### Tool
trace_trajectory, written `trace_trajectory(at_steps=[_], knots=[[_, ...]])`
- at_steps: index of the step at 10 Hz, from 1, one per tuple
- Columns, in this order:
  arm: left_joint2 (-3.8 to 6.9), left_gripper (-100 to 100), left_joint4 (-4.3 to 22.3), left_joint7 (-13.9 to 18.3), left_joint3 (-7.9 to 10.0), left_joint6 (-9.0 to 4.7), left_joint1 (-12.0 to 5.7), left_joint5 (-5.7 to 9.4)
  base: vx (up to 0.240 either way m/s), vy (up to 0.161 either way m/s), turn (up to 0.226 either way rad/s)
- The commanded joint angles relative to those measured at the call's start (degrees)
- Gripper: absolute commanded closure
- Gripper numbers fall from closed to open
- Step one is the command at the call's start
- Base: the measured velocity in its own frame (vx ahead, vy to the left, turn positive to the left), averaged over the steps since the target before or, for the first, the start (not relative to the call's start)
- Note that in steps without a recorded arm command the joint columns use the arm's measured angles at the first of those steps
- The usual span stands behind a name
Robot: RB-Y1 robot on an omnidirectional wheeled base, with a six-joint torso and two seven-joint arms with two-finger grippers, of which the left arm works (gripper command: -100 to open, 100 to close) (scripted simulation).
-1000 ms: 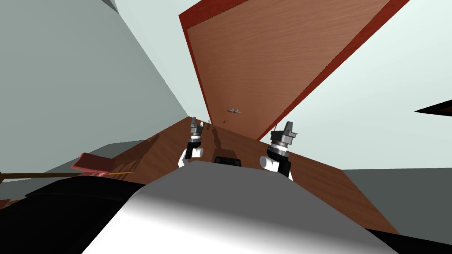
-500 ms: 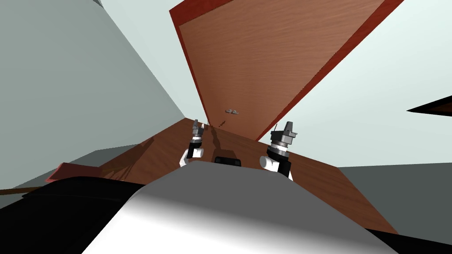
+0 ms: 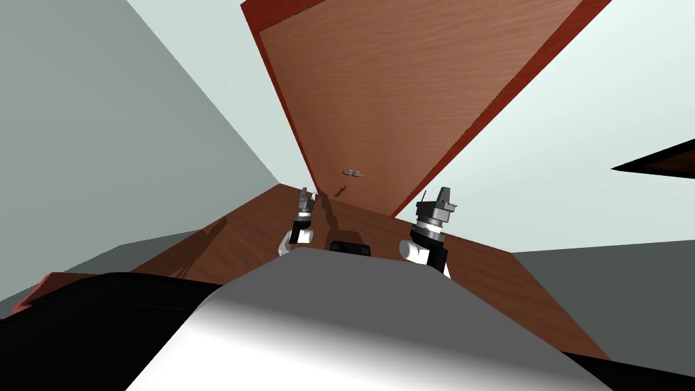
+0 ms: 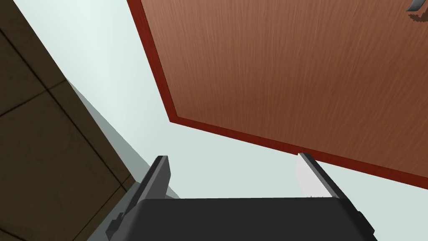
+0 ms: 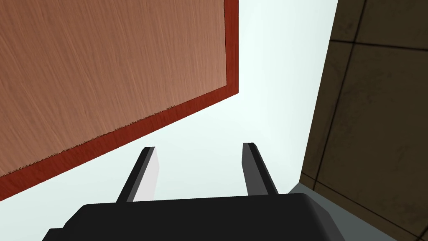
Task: Pull the door open
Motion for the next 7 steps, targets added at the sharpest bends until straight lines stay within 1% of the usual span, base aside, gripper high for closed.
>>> trace_trajectory(at_steps=[1, 7], knots=[[0.65, -100, 1.98, 0.39, 0.07, -0.61, -0.47, 0.23, 0.106, -0.03, -0.089], [2.55, -100, 10.53, 1.27, -0.14, -3.6, -2.36, 0.79, 0.108, -0.02, -0.078]])
